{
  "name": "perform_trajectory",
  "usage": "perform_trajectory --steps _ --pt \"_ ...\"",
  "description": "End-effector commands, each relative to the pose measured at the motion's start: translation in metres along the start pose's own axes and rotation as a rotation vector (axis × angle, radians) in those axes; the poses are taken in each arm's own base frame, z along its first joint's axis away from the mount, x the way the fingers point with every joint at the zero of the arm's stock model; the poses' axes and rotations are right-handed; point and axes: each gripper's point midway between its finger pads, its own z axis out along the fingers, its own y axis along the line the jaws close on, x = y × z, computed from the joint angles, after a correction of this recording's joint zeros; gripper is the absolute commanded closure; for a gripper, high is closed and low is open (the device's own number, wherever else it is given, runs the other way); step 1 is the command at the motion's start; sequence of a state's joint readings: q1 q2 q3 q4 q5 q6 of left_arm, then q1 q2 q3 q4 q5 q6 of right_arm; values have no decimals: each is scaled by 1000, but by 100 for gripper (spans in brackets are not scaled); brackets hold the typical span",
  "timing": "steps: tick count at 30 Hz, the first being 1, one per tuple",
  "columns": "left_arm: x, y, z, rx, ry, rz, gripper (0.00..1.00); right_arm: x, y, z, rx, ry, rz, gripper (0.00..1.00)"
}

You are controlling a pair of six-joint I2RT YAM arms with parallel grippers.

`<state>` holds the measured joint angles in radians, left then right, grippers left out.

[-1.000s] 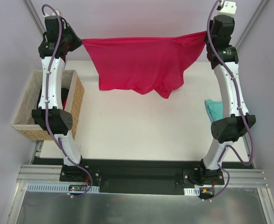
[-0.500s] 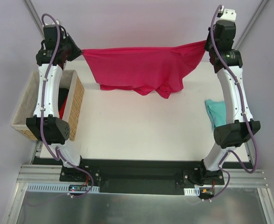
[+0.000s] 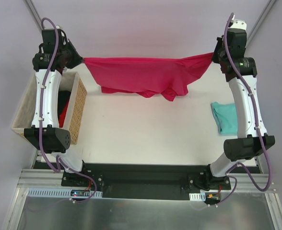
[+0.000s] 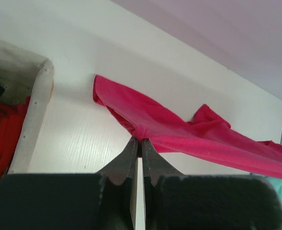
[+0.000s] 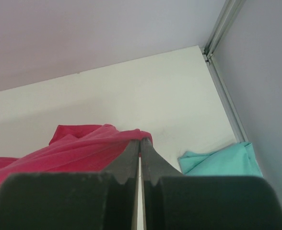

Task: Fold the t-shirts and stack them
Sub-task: Flatten out the tshirt

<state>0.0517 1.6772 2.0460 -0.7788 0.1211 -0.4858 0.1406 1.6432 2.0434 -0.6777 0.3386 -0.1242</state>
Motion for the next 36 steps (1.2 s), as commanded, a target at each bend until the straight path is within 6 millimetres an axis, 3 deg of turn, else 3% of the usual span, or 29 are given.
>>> perform_trajectory --steps 1,3,8,16,21,29,36 --pt "21 13 -23 -74 67 16 100 14 -12 -27 6 39 63 99" --pt "36 18 -25 -100 120 28 100 29 -13 -31 7 77 76 99" --pt "50 27 -38 -176 188 46 100 65 -13 -36 13 176 101 99" --pt "65 34 -55 -226 258 59 100 112 -7 -52 -6 293 114 99" --pt "85 38 -61 -265 302 89 100 128 -3 -60 -15 323 109 99" --pt "117 37 -68 -329 413 164 100 130 -2 -63 -27 334 101 99" --pt "162 57 -83 -393 553 163 100 145 -3 -74 -38 388 113 99"
